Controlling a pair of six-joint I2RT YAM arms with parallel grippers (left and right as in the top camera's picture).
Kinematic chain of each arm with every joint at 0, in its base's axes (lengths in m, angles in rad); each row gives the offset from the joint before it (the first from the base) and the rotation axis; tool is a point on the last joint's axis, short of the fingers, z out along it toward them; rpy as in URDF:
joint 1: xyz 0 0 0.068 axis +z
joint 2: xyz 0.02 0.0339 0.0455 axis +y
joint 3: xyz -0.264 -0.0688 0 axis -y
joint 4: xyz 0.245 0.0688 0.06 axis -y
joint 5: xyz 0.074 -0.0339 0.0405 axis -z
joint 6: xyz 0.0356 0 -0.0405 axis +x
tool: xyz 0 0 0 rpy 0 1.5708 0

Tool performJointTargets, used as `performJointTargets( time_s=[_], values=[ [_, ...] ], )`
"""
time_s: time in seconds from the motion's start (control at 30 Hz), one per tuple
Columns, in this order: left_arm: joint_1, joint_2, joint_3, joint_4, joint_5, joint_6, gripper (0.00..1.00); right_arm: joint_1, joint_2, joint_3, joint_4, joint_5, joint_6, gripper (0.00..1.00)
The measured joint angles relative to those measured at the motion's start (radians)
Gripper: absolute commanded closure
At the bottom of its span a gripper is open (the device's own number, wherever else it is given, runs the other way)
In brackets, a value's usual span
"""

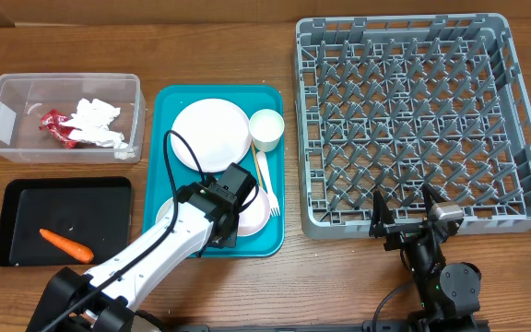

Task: Sort waste into correct bins and load items into the dishwasher rack
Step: 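Lower the left gripper onto the rice bowl rim and grip it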

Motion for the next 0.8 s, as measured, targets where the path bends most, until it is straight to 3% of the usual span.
performJointTargets(
  time_s=[0.8],
  values=[
    [0.0,0.0,-0.002,0.047,0.0,0.0,0.8,0.0,0.0,0.0,-0.001,0.0,0.0,0.0]
  ],
)
